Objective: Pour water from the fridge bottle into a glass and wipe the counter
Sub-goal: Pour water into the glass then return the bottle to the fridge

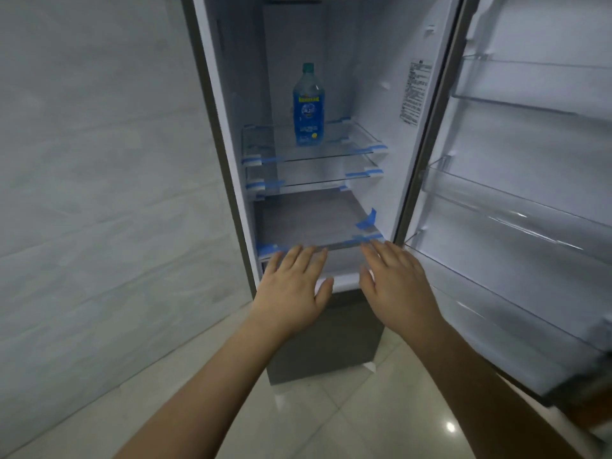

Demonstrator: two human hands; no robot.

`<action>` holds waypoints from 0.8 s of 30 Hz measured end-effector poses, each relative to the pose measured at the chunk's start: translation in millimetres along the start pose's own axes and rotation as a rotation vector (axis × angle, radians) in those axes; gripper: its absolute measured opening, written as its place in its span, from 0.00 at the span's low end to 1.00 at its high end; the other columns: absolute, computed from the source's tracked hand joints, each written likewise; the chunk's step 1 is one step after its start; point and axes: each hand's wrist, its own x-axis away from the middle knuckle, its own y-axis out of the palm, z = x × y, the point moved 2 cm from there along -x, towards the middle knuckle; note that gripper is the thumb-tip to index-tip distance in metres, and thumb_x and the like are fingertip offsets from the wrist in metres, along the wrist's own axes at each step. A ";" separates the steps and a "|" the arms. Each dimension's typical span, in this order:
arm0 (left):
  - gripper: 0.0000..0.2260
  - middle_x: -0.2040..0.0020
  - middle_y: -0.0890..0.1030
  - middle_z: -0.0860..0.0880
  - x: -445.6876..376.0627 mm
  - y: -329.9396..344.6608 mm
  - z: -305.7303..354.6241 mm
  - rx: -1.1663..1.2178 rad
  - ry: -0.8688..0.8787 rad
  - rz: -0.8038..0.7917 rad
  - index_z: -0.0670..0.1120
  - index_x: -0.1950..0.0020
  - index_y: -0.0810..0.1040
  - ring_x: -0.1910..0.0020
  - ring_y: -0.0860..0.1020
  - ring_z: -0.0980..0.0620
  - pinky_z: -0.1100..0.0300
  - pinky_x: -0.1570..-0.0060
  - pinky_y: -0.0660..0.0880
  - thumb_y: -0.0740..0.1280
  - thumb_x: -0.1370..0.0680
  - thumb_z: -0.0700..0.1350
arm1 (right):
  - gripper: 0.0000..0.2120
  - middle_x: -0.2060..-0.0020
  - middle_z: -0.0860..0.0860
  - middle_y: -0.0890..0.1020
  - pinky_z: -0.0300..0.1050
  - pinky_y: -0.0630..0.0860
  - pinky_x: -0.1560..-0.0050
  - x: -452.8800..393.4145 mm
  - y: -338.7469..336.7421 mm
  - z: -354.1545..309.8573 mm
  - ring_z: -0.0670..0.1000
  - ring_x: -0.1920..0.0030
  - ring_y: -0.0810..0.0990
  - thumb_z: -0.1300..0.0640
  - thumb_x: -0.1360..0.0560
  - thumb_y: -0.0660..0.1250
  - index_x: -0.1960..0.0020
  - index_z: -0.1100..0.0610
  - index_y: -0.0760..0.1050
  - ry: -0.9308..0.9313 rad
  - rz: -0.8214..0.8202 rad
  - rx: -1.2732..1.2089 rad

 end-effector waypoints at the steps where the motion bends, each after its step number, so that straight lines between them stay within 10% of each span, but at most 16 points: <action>1: 0.36 0.21 0.60 0.50 2.4 0.4 6.7 0.010 0.019 -0.010 0.51 0.20 0.55 0.21 0.55 0.50 0.50 0.24 0.51 0.33 0.25 0.63 | 0.29 0.27 0.53 0.69 0.55 0.62 0.27 9.3 -1.6 2.4 0.54 0.26 0.65 0.44 0.21 0.44 0.25 0.54 0.64 0.018 -0.006 0.007; 13: 0.26 0.21 0.60 0.49 -2.1 14.3 121.7 0.074 0.324 -0.014 0.51 0.20 0.55 0.22 0.57 0.49 0.50 0.26 0.55 0.46 0.17 0.58 | 0.29 0.23 0.51 0.61 0.49 0.44 0.26 101.3 -33.9 85.3 0.54 0.23 0.57 0.42 0.20 0.44 0.23 0.51 0.60 0.289 -0.026 0.081; 24: 0.30 0.22 0.63 0.47 -44.1 36.3 260.8 0.020 0.504 0.027 0.51 0.21 0.60 0.23 0.61 0.47 0.50 0.28 0.51 0.42 0.19 0.61 | 0.27 0.25 0.53 0.66 0.56 0.53 0.25 164.8 -44.6 208.0 0.57 0.25 0.62 0.43 0.20 0.48 0.25 0.53 0.64 0.470 -0.014 0.113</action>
